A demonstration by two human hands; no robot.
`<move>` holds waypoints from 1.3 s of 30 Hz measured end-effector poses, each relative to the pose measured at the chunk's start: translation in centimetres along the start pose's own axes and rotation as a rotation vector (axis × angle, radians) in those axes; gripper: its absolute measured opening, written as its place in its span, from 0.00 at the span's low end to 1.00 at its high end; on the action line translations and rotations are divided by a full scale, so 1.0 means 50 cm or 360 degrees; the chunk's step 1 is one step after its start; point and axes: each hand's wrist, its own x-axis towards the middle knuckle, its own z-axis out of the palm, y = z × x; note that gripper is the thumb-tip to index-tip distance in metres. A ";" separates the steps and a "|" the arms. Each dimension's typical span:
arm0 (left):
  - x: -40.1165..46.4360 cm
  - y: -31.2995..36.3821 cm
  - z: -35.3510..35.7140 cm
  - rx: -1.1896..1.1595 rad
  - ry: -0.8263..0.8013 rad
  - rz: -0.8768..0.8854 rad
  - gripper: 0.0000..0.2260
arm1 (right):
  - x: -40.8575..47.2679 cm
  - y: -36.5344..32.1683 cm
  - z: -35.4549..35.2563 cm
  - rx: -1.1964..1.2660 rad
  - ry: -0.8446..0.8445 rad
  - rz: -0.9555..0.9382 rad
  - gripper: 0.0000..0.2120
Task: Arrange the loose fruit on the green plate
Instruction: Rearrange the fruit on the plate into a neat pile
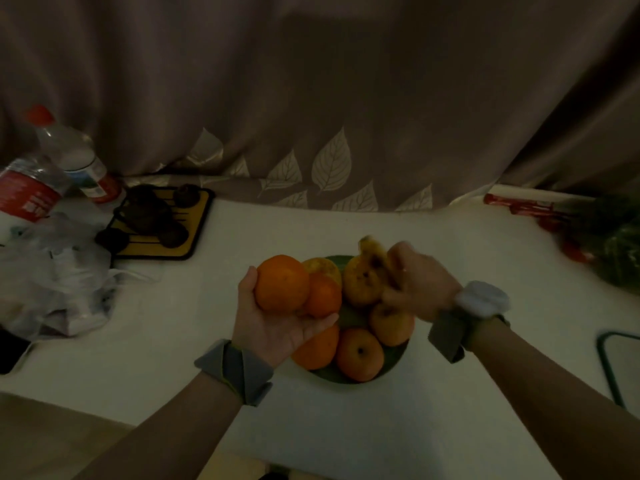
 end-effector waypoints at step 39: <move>0.041 0.016 0.093 0.0354 0.0101 0.0217 0.26 | -0.023 0.016 0.033 0.3242 -0.0036 0.0433 0.42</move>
